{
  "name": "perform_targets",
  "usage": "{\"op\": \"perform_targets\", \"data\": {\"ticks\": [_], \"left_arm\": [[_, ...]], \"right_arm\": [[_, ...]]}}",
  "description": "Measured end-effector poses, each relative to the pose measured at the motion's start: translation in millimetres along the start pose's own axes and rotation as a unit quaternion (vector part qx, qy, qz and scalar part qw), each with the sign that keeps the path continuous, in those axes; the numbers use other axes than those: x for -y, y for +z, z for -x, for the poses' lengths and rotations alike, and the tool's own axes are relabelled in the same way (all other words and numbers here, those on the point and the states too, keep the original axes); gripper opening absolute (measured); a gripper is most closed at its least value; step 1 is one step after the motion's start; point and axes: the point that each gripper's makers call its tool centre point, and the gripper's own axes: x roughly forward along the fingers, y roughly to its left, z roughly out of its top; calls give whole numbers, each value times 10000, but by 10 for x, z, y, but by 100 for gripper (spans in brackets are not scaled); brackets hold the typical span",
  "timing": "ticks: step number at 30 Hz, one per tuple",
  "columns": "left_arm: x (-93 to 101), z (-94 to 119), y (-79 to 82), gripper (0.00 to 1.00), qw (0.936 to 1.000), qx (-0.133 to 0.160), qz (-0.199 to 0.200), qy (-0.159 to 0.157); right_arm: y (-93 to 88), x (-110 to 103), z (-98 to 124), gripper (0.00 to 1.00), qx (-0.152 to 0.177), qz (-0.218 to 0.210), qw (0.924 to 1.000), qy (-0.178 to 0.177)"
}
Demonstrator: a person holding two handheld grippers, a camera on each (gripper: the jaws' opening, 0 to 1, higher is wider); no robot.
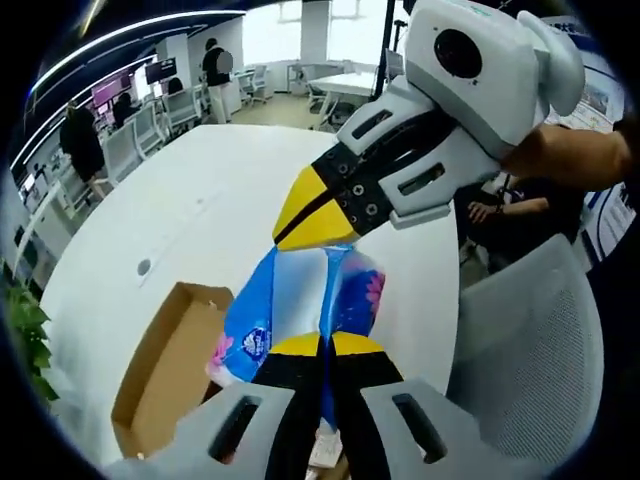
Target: Operate the shoe box by opening the lid, removing the specified soft item, and placing it in the target area until the item is outside and the box remains undamaged.
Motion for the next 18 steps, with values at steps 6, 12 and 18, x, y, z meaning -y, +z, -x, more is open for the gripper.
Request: {"op": "perform_targets", "data": {"ticks": [6, 12, 18], "left_arm": [[60, -111, 146, 0, 9998, -6, -192, -102], [115, -223, 270, 0, 9993, -10, -302, -201], [189, -346, 377, 0, 9986, -63, -431, -300]], "right_arm": [[-114, 111, 113, 0, -36, -116, 9998, -140], [-221, 227, 210, 0, -58, -256, 9993, -279], [-332, 308, 299, 0, -87, -383, 9984, -411]]}}
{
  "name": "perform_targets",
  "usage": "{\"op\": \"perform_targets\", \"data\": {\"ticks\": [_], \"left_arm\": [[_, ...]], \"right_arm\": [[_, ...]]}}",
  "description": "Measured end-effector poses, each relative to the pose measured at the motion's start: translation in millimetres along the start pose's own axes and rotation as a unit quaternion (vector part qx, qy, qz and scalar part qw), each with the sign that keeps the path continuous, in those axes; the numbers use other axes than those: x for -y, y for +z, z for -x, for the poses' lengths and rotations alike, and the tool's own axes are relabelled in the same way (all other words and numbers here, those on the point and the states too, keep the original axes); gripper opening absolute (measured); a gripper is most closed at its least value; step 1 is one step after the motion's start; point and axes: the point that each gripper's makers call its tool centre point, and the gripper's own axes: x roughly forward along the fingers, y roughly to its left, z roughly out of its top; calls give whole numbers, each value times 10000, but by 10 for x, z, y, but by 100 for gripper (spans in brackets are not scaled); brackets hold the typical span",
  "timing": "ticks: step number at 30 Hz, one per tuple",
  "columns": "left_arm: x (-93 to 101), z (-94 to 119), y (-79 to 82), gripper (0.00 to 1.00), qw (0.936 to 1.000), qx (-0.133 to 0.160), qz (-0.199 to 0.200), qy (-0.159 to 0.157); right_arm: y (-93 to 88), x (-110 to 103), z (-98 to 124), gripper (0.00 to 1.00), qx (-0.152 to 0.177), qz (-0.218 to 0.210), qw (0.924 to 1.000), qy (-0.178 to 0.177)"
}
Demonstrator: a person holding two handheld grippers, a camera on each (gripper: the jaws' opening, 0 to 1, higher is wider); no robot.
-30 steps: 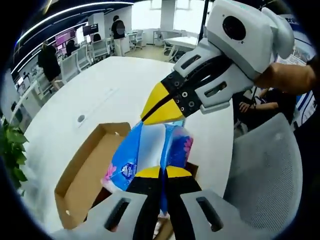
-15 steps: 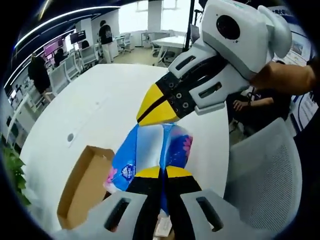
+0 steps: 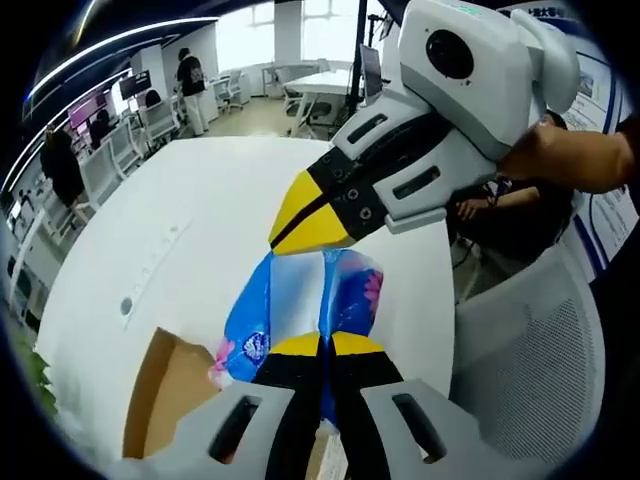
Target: Operate the shoe box by opening the lid, removing the specified soft item, and placing it in the target area until the item is outside and the box remains undamaged.
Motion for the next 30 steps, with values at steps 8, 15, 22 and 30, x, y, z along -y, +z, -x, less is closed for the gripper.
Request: {"op": "perform_targets", "data": {"ticks": [8, 15, 22, 30], "left_arm": [[42, -160, 104, 0, 9999, -36, -115, -66], [64, -313, 218, 0, 9997, -24, -172, -145], [83, -484, 398, 0, 9993, -42, -289, -229], [97, -704, 601, 0, 9986, -45, -383, -359]], "right_arm": [[-139, 114, 79, 0, -37, -164, 9998, -133], [-273, 241, 139, 0, -78, -316, 9992, -236], [-416, 436, 213, 0, -103, -517, 9979, -377], [-601, 673, 300, 0, -144, -685, 9962, -518]]}}
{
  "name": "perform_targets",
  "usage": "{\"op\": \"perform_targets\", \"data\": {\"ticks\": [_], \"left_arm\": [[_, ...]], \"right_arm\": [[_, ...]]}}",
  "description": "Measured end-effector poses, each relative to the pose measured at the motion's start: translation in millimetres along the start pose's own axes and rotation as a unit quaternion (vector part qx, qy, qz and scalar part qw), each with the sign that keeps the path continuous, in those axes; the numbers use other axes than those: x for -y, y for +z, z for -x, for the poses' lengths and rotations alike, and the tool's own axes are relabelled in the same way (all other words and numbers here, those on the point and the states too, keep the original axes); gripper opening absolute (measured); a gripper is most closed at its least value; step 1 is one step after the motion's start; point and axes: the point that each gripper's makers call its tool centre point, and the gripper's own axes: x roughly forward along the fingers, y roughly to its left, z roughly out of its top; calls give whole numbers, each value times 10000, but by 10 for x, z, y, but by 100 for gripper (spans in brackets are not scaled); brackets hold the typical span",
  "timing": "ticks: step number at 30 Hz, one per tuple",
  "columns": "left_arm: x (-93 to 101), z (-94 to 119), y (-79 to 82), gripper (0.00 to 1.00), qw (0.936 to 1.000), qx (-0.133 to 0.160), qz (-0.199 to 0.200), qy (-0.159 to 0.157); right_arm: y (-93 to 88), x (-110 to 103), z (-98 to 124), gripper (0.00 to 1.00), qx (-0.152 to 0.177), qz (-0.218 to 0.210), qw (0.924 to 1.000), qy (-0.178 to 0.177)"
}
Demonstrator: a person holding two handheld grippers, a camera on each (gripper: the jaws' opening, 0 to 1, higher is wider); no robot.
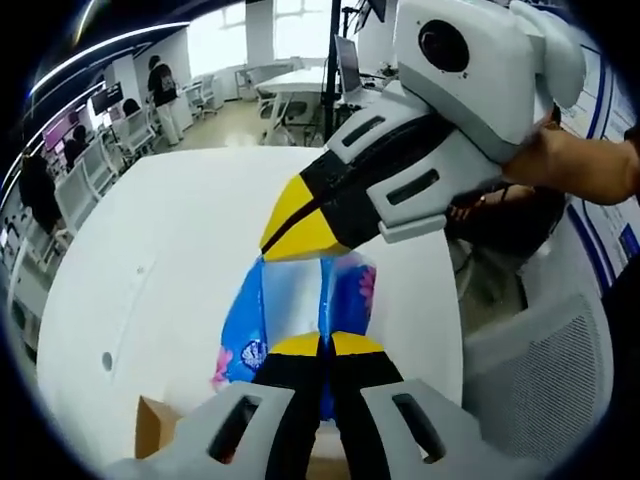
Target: Operate the shoe box by opening the lid, removing the specified soft item, and placing it in the target area until the item is outside and the box remains undamaged.
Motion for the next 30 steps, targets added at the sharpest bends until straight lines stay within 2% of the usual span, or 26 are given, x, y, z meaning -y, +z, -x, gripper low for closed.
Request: {"op": "perform_targets", "data": {"ticks": [13, 30], "left_arm": [[-38, -399, 302, 0, 9998, 105, 23, -177], [-103, -859, 514, 0, 9994, 80, -29, -326]], "right_arm": [[-237, 360, 34, 0, -137, -169, 9996, -153], [-558, 725, -19, 0, -322, -393, 9984, -233]]}}
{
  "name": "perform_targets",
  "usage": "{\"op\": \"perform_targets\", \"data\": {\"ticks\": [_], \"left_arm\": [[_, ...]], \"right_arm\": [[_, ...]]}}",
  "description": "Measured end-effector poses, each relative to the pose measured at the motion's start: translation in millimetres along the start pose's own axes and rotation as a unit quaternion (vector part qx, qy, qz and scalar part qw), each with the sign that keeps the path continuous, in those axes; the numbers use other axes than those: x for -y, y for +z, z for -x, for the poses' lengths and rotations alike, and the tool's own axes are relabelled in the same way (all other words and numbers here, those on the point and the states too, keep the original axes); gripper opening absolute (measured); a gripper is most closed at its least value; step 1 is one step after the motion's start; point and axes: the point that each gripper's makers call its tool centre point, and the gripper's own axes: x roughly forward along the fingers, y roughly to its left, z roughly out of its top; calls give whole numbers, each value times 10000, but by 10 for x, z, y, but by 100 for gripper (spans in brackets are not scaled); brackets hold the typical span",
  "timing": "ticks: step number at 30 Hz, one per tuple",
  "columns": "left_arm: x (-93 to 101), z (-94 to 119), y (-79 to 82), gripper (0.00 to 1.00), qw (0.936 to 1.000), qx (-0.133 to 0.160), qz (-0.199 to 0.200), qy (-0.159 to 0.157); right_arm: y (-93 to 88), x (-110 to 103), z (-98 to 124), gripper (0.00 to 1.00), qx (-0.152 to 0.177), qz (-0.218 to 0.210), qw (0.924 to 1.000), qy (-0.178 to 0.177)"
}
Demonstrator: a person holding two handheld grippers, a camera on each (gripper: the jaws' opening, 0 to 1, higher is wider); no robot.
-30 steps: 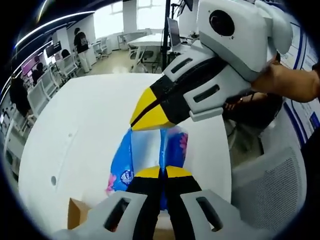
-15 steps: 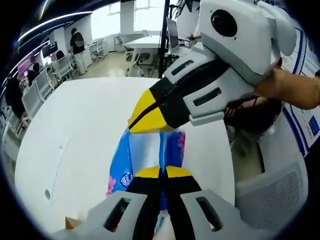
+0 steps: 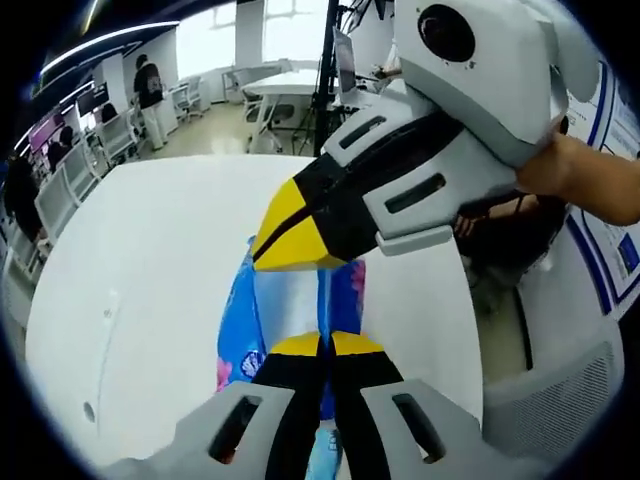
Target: Operate the shoe box by opening the lid, removing the specified soft item, and placing it in the target area until the item is outside and the box remains undamaged.
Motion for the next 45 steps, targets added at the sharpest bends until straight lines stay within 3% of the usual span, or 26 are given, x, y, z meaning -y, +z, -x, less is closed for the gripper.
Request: {"op": "perform_targets", "data": {"ticks": [16, 29, 39, 45], "left_arm": [[-53, -412, 100, 0, 9998, -71, 52, -178], [-135, -754, -16, 0, 9992, -261, 96, -277], [-70, -867, -99, 0, 9990, -281, 147, -326], [-63, -868, -107, 0, 9987, -237, 270, -354]], "right_arm": [[-293, 223, -120, 0, -177, -218, 9996, -45], [-609, 314, -271, 0, -416, -389, 9984, -27], [-813, 344, -374, 0, -532, -546, 9971, -37], [-832, 350, -384, 0, -522, -579, 9969, -70]]}}
